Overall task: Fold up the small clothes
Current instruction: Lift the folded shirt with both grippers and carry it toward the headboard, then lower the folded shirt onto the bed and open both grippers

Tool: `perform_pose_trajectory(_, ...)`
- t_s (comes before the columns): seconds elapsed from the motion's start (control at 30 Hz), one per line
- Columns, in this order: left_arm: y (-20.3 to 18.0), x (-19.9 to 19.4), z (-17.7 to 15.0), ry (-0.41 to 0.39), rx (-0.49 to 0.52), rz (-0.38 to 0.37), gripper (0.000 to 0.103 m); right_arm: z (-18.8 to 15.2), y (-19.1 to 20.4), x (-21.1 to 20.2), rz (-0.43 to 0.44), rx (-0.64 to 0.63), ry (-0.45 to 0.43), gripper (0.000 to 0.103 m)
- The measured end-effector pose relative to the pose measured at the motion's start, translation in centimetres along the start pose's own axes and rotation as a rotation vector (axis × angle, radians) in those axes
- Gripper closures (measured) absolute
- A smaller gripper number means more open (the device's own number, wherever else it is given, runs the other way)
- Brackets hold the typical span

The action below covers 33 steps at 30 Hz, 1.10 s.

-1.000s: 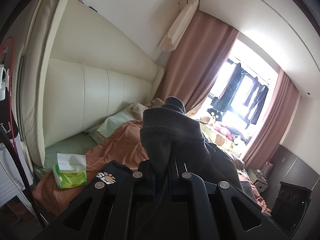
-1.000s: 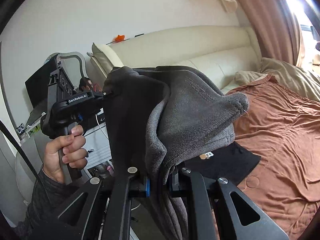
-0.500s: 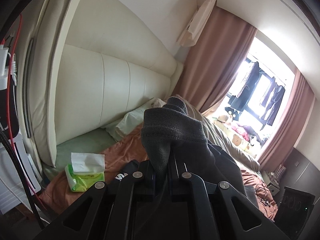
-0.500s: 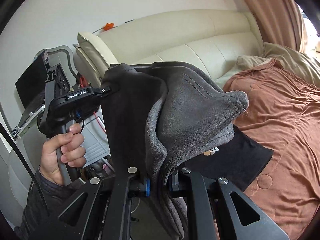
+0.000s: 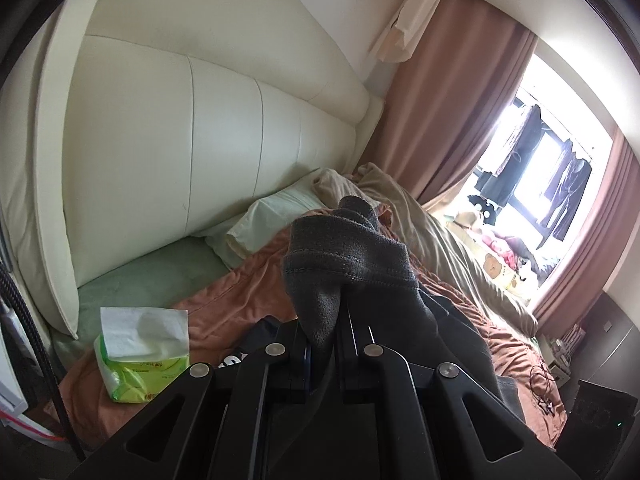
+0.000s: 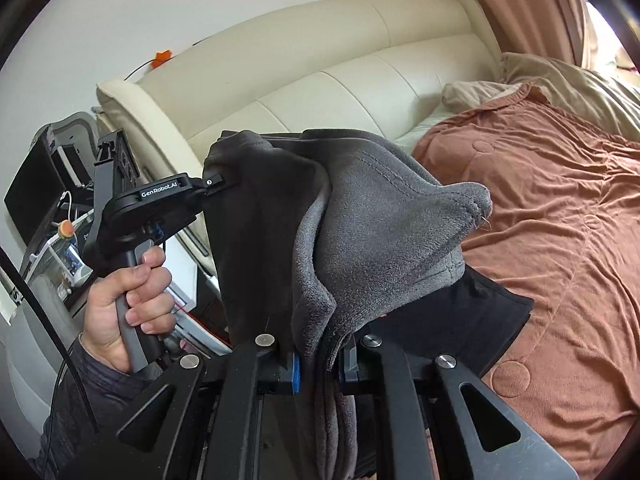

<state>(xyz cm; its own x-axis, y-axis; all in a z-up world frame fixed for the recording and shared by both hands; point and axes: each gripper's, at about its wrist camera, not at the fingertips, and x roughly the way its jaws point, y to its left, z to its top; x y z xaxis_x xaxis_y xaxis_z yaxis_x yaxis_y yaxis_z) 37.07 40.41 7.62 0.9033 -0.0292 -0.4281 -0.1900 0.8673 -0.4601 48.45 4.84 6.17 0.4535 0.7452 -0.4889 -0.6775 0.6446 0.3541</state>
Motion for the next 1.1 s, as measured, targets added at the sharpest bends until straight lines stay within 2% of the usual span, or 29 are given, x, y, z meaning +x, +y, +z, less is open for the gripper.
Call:
perform_pose_trajectory(0.33,-0.1,8.5,-1.0,0.095,0.026,0.079,0.095,1.1,-5.1,4.7,0.004,0.072,0.052,0.094)
perform_pose_trajectory(0.47,0.3,11.8,-1.5,0.135,0.021,0.100,0.095,0.6,-7.4,6.2,0.010,0.122,0.063,0.094)
perform_pose_trajectory(0.53,0.2,13.4,-1.8,0.157,0.032,0.136,0.094,0.2,-8.6,7.2,-0.011,0.139,0.083,0.094)
perform_pose_trajectory(0.6,0.4,15.3,-2.5,0.200,0.038,0.174,0.092,-0.4,-10.2,8.6,-0.031,0.158,0.133,0.090)
perform_pose_trajectory(0.63,0.6,16.6,-2.9,0.243,0.035,0.208,0.084,-1.0,-11.1,9.7,-0.071,0.177,0.183,0.086)
perform_pose_trajectory(0.7,1.3,18.2,-4.0,0.308,0.035,0.279,0.072,-2.1,-13.1,10.9,-0.149,0.228,0.249,0.068)
perform_pose_trajectory(0.73,1.5,18.5,-4.5,0.318,0.044,0.305,0.070,-2.8,-14.0,10.9,-0.187,0.249,0.253,0.065)
perform_pose_trajectory(0.8,2.2,18.4,-5.4,0.329,0.049,0.313,0.069,-3.6,-15.0,10.5,-0.212,0.277,0.251,0.063)
perform_pose_trajectory(0.9,3.4,17.7,-6.4,0.346,0.030,0.300,0.068,-4.0,-15.2,9.5,-0.205,0.296,0.236,0.059)
perform_pose_trajectory(1.1,4.6,15.4,-7.8,0.346,0.001,0.276,0.069,-3.4,-14.0,8.6,-0.165,0.289,0.191,0.059)
